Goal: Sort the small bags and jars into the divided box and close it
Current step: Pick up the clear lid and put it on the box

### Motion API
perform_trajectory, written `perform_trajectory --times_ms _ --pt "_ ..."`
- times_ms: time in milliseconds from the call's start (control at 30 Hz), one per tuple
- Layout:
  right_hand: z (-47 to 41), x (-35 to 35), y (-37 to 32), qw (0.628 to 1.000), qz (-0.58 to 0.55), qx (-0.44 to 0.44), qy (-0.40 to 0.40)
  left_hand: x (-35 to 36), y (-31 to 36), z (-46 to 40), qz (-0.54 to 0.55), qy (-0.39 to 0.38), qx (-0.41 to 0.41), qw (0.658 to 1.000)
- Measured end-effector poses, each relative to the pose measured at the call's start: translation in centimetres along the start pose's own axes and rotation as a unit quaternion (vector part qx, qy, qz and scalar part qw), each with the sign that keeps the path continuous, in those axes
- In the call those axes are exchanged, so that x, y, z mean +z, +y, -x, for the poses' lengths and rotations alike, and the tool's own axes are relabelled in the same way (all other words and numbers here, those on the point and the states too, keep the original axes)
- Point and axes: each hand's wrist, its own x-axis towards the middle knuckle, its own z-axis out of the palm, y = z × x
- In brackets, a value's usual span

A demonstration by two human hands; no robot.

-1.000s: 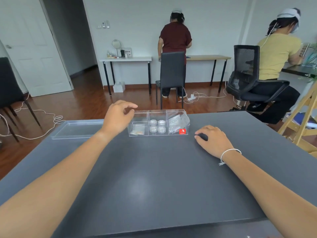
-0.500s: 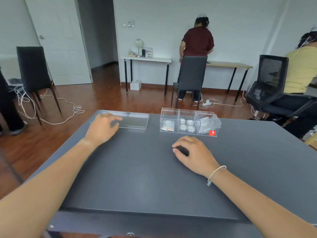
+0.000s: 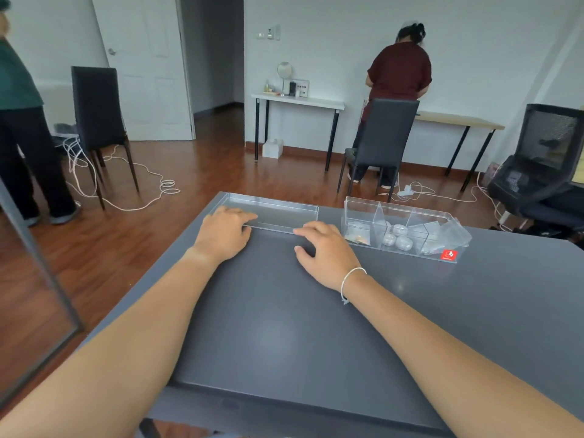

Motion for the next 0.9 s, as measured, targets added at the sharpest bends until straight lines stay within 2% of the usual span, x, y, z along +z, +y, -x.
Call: perform_trajectory --times_ms 167,400,700,900 --pt "-1.7 0.7 -0.3 0.999 0.038 0.037 -0.003 -0.1 0.1 0.1 0.022 0.012 -0.001 1.000" --pt "-1.6 0.7 -0.2 0.999 -0.012 0.014 0.042 -1.0 0.5 0.7 0.057 0.037 -0.014 0.998" --pt "-0.1 -0.7 -1.3 0.982 -0.105 -0.052 0.147 -4.2 1.5 2.9 0.105 0.188 0.034 0.976" --pt "1.0 -2.8 -2.1 0.948 -0.165 -0.101 0.252 -6.3 2.8 4.4 0.110 0.275 0.091 0.951"
